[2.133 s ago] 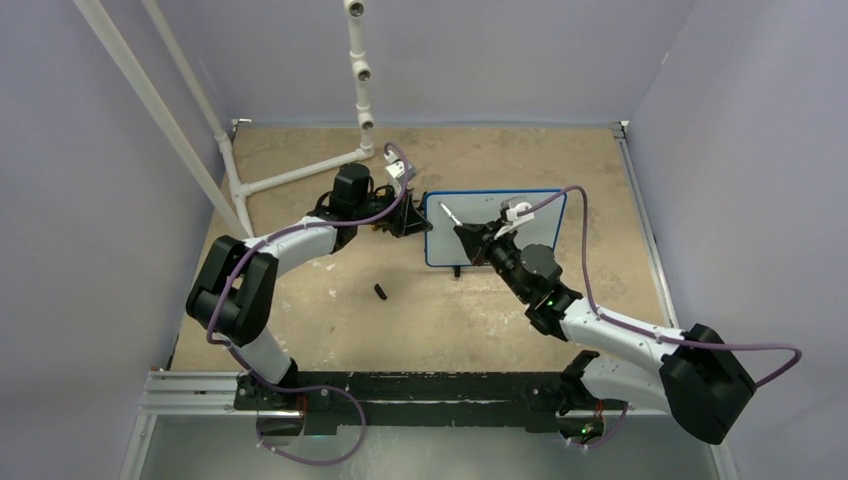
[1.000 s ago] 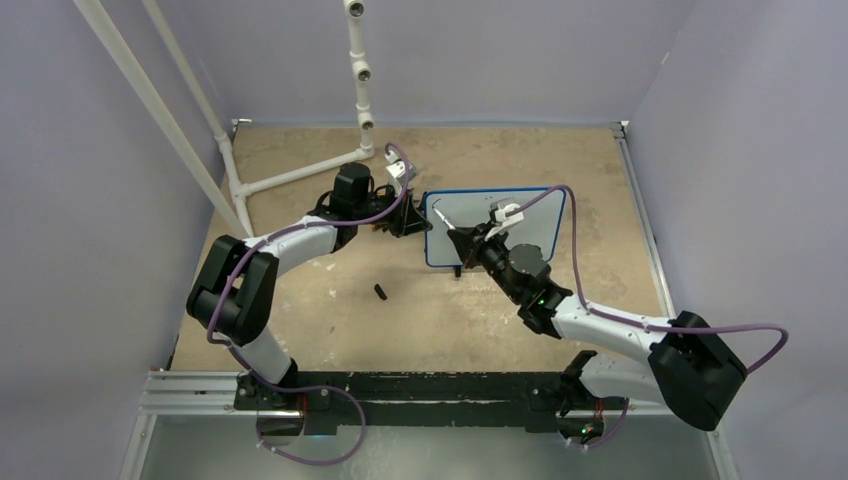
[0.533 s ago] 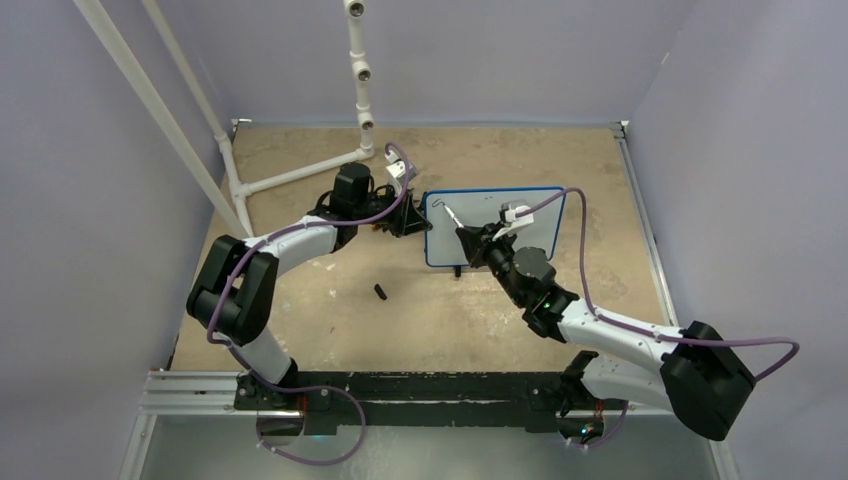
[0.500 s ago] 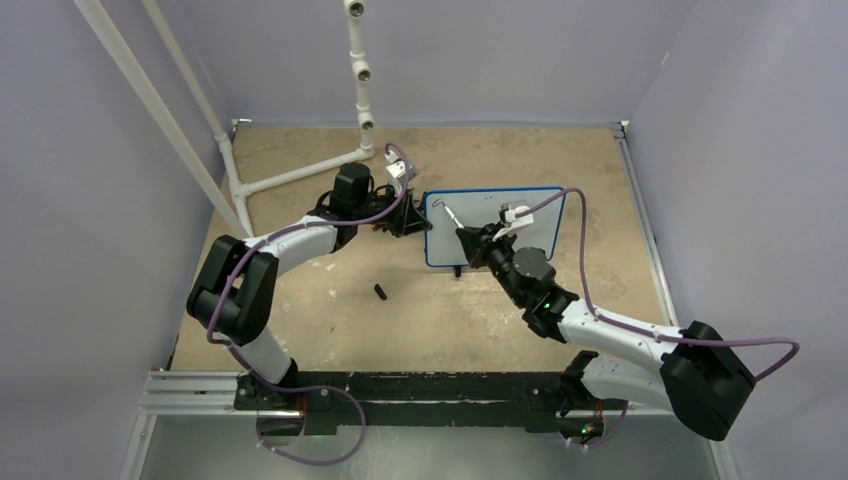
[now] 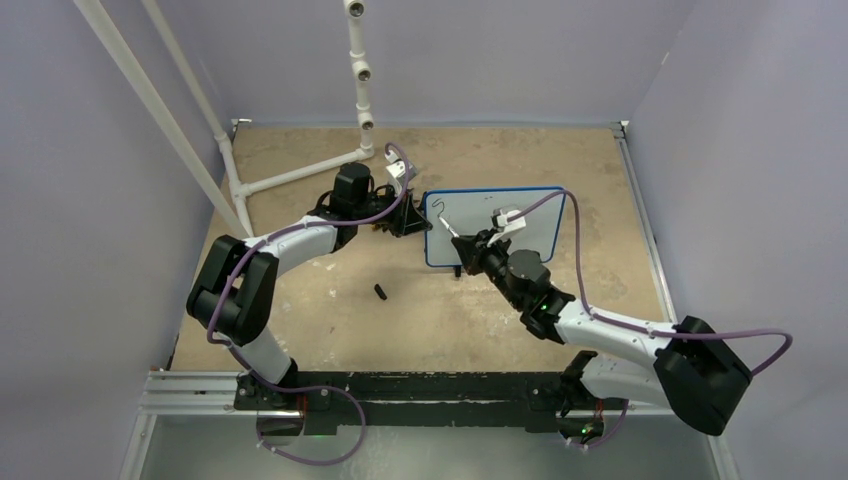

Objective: Write a sentence on the whiteboard

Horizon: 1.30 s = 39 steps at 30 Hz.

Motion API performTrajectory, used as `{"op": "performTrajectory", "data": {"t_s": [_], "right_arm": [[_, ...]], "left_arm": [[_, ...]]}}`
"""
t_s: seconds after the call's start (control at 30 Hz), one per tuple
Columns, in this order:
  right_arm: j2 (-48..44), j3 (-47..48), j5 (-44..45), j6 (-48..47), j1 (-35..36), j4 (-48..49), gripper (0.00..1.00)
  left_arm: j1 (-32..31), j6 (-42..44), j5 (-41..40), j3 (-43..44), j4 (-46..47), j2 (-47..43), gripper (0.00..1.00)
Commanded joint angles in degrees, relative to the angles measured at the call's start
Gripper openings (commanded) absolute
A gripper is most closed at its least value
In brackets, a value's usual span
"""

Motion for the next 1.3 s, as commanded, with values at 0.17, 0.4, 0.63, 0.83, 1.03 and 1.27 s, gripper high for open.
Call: {"op": "performTrajectory", "data": {"t_s": [0.17, 0.4, 0.63, 0.83, 1.03, 1.27], "right_arm": [[0.39, 1.59, 0.72, -1.83, 2.53, 4.28, 0.00], [-6.21, -1.18, 7.62, 0.00, 3.18, 3.56, 0.00], [-6.13, -0.61, 10.51, 1.32, 3.17, 0.30, 0.00], [-4.61, 0.23, 10.02, 0.42, 3.17, 1.11, 0.00], [-3.37, 1.14, 9.61, -0.31, 3.17, 1.21, 0.00], [-3.01, 1.78, 9.70, -0.88, 3.17, 1.46, 0.00]], "left_arm": [[-0.32, 0.95, 0.16, 1.77, 0.35, -0.55, 0.00], [-0.32, 1.04, 0.00, 1.74, 0.35, -0.48, 0.00], [-0.32, 0.95, 0.05, 1.74, 0.25, -0.39, 0.00], [-0.32, 0.99, 0.04, 1.71, 0.20, -0.30, 0.00], [-0.32, 1.04, 0.11, 1.69, 0.25, -0.30, 0.00], [-0.32, 1.03, 0.09, 1.72, 0.20, -0.21, 0.00]]}}
